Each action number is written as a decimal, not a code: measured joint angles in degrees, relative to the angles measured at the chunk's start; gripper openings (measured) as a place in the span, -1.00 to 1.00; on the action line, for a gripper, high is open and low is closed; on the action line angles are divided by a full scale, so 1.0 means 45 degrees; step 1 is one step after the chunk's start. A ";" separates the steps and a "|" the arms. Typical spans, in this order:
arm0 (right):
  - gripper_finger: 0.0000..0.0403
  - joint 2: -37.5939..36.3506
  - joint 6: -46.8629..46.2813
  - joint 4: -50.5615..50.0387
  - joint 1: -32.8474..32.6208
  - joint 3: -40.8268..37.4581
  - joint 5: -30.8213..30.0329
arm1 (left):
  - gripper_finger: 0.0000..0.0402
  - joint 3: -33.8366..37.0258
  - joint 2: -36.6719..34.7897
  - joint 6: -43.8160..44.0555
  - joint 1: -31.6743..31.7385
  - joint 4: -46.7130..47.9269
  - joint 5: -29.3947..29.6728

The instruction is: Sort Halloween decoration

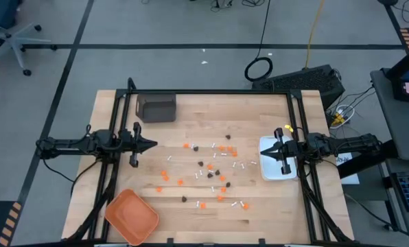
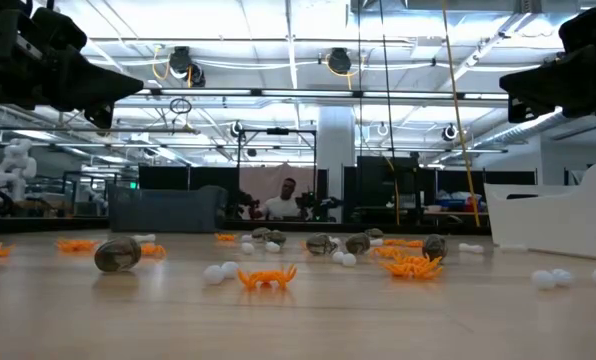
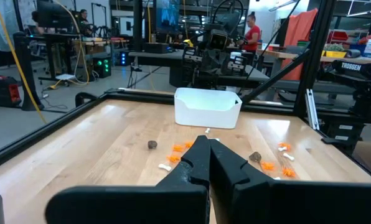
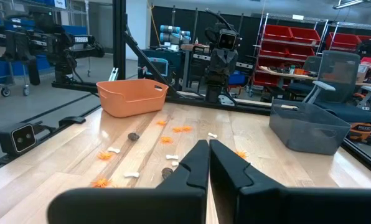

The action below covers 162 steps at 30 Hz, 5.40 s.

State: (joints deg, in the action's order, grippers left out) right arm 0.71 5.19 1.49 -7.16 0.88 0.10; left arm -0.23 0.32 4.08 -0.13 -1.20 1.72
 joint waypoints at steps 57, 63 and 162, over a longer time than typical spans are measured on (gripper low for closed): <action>-1.00 0.0230 -0.2275 0.0209 0.0000 0.0393 -0.0011 | -1.00 0.0000 0.0000 -0.0005 -0.0003 -0.0002 0.0001; -1.00 0.1494 -0.2579 0.0058 -0.0010 0.1636 -0.0011 | -1.00 -0.0004 0.0000 -0.0092 0.0001 -0.0141 0.0182; -1.00 1.8565 -0.3648 -0.0674 0.0030 0.9914 -0.2410 | -1.00 -0.7271 1.4238 -0.0791 -0.0028 -0.1677 0.1549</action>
State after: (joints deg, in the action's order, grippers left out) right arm 84.25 -11.22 -1.54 -7.02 45.50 -10.74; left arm -32.95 64.39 0.52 -0.25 -8.75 8.69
